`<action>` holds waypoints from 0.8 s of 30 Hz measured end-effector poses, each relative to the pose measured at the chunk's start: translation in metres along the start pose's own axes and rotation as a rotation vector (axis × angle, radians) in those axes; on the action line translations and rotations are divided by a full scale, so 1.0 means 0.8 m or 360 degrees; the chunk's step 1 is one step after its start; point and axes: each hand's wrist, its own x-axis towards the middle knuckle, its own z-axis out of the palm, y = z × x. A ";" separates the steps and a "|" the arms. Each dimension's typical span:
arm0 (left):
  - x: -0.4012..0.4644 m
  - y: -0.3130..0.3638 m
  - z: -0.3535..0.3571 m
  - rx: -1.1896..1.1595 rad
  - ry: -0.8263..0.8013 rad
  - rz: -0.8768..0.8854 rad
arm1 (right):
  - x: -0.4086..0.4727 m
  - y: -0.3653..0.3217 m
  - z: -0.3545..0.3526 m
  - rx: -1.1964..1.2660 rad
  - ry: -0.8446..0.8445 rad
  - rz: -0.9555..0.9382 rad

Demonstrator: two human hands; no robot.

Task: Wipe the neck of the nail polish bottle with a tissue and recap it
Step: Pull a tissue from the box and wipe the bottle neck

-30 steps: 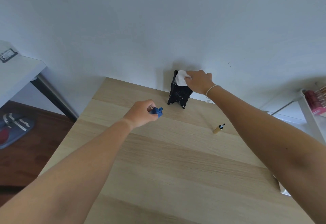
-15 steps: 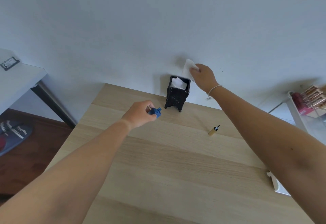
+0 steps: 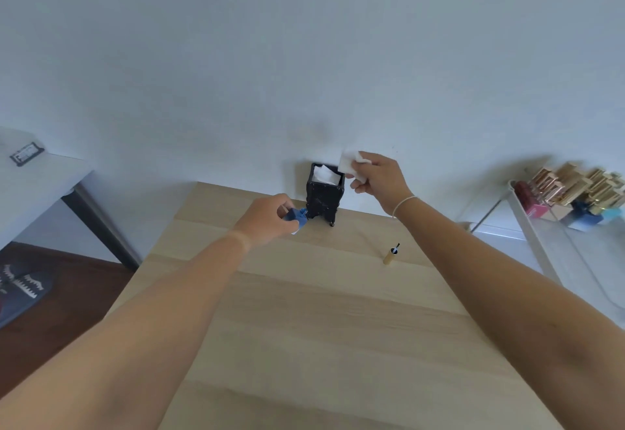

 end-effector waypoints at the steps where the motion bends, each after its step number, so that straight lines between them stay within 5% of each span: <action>1: -0.004 0.007 0.000 -0.0004 0.0004 0.0008 | -0.010 0.000 -0.002 0.0117 -0.0041 0.0005; 15: -0.054 0.097 0.014 -0.0021 0.0073 0.0164 | -0.115 -0.024 -0.050 0.0704 -0.0300 0.0210; 24: -0.066 0.150 0.050 -0.0105 0.0058 0.0233 | -0.141 -0.010 -0.088 -0.0093 0.0174 -0.0023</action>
